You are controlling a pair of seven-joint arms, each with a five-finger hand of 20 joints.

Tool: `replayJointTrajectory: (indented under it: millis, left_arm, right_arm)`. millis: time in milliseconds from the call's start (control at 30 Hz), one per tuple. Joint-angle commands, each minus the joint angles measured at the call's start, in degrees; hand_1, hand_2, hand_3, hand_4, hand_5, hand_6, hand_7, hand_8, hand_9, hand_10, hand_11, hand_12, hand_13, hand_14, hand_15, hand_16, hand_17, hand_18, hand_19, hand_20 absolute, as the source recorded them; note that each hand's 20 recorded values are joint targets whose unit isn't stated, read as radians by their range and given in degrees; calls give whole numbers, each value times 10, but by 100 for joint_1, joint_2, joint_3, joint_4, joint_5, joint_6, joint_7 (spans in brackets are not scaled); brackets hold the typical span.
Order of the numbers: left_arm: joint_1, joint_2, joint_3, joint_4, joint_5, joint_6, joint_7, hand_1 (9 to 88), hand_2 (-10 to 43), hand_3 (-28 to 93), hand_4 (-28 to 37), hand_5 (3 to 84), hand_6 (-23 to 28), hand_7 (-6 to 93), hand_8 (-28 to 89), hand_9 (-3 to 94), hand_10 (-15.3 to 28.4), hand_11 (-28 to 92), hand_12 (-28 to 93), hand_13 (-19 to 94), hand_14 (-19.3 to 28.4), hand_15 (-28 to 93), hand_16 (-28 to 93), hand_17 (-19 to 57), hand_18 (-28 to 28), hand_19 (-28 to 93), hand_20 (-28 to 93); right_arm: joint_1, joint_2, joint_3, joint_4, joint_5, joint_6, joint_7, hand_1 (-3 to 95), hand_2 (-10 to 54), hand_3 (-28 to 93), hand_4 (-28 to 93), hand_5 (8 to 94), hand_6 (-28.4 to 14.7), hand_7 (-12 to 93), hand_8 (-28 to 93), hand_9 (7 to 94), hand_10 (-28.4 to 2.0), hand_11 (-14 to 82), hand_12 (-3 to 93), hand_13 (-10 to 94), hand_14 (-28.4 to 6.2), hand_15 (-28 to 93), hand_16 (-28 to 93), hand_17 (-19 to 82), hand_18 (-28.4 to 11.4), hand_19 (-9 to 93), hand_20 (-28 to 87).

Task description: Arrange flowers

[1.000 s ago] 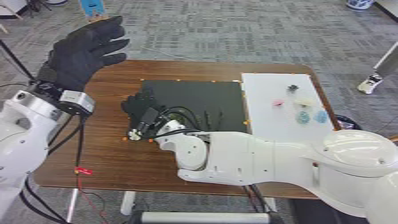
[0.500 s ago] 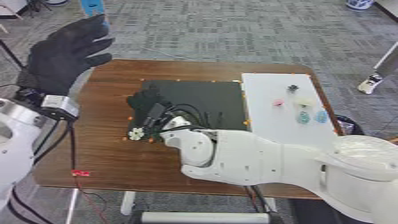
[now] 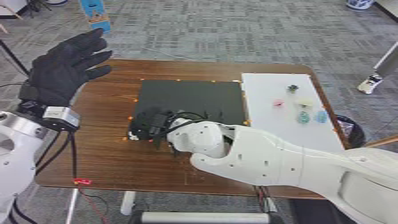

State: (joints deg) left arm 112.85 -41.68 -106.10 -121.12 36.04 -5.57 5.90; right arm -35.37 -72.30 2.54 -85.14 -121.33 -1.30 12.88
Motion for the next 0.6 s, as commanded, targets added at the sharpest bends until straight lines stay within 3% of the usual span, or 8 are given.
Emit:
replayJointTrajectory:
  millis: [33,600]
  left_arm:
    - [-17,-38,-9,-12,-24,53,43,211,-62,687,-283,278,24,147,-78,246,111,127,163,200,134,164,43,-120,225,413,74]
    - [-114,-26,72,34,-33,12,31,211,-61,688,-283,277,23,149,-79,245,111,127,164,200,135,165,43,-120,225,413,74]
  right_arm:
    - [-17,-80,31,34,-118,86,-86,214,388,915,-109,530,71,177,-144,756,-110,719,395,722,-119,930,436,364,-238,932,677]
    - [-129,-187,71,-33,-173,-77,-134,221,371,923,-124,513,71,180,-147,756,-111,721,386,721,-117,928,435,366,-241,932,676]
